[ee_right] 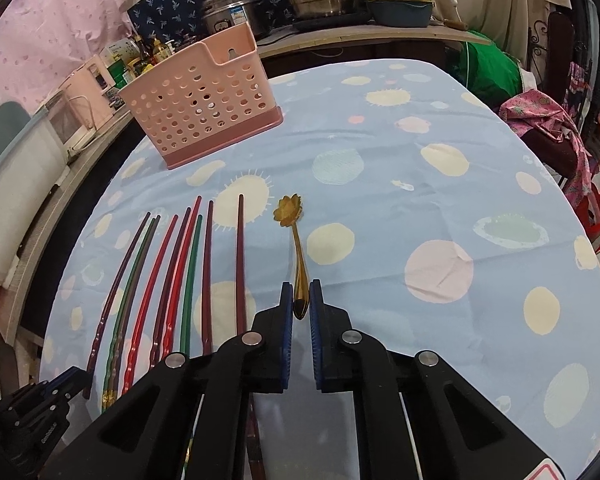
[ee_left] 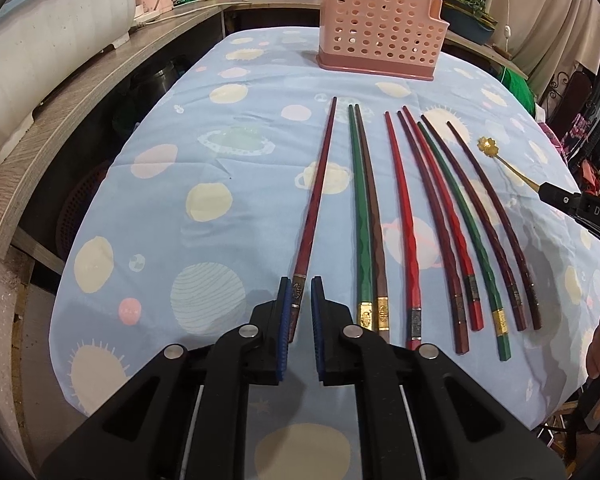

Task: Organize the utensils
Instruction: 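Close the left tool on a dark red chopstick while the right tool grasps the gold spoon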

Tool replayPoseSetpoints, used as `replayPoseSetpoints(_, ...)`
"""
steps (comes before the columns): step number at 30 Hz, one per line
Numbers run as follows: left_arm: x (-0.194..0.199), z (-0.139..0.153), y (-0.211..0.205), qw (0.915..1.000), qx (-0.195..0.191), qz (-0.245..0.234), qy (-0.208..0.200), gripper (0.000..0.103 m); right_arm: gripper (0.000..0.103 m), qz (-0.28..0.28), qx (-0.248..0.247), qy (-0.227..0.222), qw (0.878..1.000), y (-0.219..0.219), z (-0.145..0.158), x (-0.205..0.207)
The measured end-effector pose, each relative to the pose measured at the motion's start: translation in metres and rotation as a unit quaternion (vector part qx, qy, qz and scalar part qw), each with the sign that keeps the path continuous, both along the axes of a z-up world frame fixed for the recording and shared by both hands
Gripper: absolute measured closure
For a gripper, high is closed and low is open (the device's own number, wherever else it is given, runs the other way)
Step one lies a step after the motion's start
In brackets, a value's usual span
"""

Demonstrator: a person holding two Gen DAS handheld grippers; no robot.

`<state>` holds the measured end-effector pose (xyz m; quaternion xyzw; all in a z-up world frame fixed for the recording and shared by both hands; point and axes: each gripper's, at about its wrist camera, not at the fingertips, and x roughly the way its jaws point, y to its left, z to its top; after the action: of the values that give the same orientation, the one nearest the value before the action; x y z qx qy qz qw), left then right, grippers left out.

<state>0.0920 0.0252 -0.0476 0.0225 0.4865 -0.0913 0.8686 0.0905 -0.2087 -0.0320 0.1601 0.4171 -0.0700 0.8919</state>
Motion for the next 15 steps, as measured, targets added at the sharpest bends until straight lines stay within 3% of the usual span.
replayPoseSetpoints(15,-0.007,0.019,0.005,0.9996,-0.024,-0.003,-0.012,0.103,0.101,-0.005,-0.010,-0.035,0.999,-0.003,0.032,-0.022)
